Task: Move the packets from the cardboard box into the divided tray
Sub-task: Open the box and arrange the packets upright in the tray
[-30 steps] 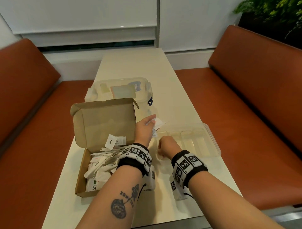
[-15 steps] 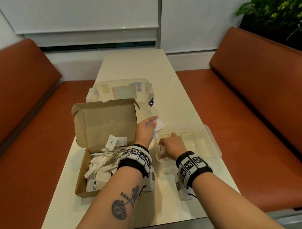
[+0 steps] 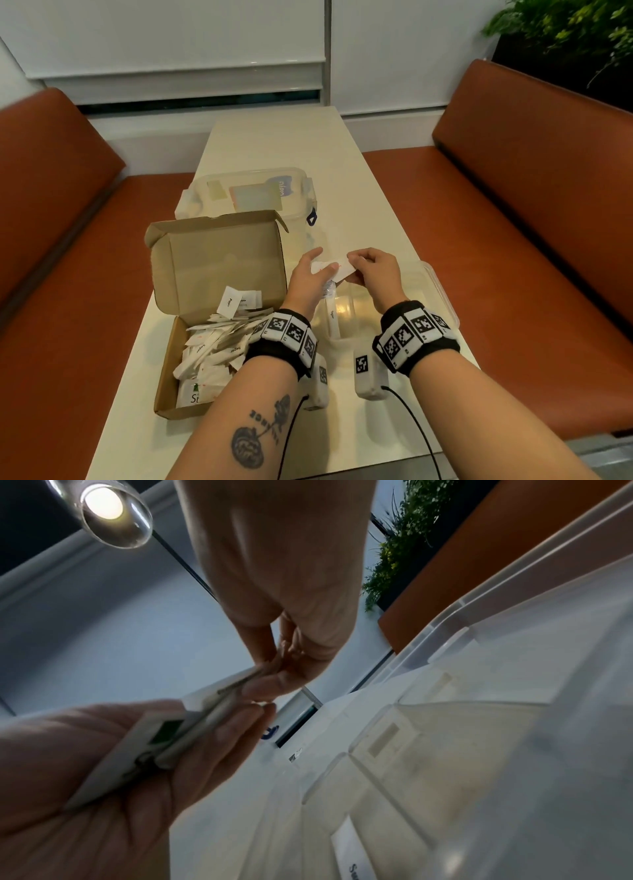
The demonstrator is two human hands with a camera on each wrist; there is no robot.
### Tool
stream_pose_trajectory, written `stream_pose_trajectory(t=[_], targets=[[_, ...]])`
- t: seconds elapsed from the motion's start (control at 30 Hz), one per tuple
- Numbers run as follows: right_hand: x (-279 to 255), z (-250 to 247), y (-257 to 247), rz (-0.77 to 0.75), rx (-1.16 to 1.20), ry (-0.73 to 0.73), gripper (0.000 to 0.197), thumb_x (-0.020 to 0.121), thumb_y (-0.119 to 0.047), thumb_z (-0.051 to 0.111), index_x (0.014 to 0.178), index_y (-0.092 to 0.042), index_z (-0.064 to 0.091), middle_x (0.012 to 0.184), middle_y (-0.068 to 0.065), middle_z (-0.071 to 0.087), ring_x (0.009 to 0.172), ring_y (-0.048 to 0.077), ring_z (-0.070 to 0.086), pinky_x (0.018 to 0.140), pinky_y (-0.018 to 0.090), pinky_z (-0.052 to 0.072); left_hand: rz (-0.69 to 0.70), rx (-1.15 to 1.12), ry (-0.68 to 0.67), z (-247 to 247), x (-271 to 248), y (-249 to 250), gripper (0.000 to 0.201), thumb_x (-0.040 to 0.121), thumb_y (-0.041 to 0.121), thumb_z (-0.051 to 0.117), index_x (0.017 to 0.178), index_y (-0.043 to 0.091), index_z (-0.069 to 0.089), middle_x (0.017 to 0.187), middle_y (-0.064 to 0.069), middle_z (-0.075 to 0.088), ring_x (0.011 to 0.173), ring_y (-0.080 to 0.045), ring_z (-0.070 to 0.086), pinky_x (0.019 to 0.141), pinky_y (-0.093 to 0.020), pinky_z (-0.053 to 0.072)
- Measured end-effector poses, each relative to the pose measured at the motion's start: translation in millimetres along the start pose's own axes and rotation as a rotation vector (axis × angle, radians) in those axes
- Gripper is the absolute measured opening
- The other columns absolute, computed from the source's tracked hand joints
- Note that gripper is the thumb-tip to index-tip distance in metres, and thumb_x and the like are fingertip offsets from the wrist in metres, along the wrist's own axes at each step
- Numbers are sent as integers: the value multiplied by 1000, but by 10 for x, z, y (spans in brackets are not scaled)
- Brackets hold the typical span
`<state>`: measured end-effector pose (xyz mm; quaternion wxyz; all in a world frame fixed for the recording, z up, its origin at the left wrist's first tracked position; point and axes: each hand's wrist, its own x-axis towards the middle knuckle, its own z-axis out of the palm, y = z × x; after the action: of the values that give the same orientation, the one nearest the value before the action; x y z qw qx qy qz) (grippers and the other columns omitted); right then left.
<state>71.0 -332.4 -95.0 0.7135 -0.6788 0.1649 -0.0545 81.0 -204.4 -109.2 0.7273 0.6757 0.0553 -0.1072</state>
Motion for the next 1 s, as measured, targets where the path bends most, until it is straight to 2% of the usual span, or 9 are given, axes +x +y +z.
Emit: stream_pose_trajectory(t=[0.1,0.17,0.27,0.4,0.5,0.67,0.8,0.93,1.0], targets=[[-7,-41,-10,9,54,-5,10,89,-1,57,88,-6,66,85,12,65,72,20,65,57,19,55,-43,-52,-66,24,-35,12,25,90,7,62,113,14,57,118,-18,58,97,-30,66,90,-46,54],[0,-77,-17,44,106,-22,14,89,2,55,89,-8,64,87,14,68,74,21,67,61,21,57,-38,-91,-43,26,-43,10,21,89,2,61,108,10,59,110,-17,59,86,-28,68,84,-44,57],[19,-140,-26,60,114,-24,16,87,5,56,92,-8,63,87,14,70,72,18,68,63,20,58,-21,-105,5,24,-35,8,21,87,-2,61,106,8,60,109,-16,58,90,-29,66,81,-43,58],[39,-222,-32,111,113,-85,17,88,4,58,104,-2,60,86,17,68,63,16,66,63,20,58,-5,-140,15,56,-46,9,20,88,-4,60,102,10,60,109,-15,57,88,-27,65,68,-35,61],[44,-263,-44,122,108,-121,20,87,6,59,106,2,60,82,17,66,62,17,65,65,21,58,-7,-150,43,84,-42,-5,19,90,-3,57,102,11,59,117,-16,55,94,-30,64,68,-35,61],[80,-336,-86,56,122,-3,11,89,6,55,94,-2,60,87,19,65,67,19,64,63,20,58,26,-141,154,106,-3,-24,22,92,-6,50,98,13,60,116,-7,49,97,-26,61,68,-35,61],[101,-383,-102,-1,209,47,18,88,8,53,101,-5,57,88,22,63,69,22,66,67,23,59,-20,-106,164,106,22,-38,29,94,-5,46,81,8,68,109,-12,59,79,-21,69,79,-36,59],[107,-372,-121,-100,177,48,23,88,7,54,104,-8,60,84,22,58,68,22,63,69,23,59,-45,-74,107,137,13,-32,24,95,-5,45,92,2,68,101,-5,58,77,-16,67,79,-30,58],[124,-357,-143,-148,84,43,24,88,5,52,103,-10,63,87,18,57,75,20,61,71,22,58,-36,-32,103,138,14,-25,22,95,-4,47,100,1,67,103,-5,59,76,-14,66,80,-31,58]])
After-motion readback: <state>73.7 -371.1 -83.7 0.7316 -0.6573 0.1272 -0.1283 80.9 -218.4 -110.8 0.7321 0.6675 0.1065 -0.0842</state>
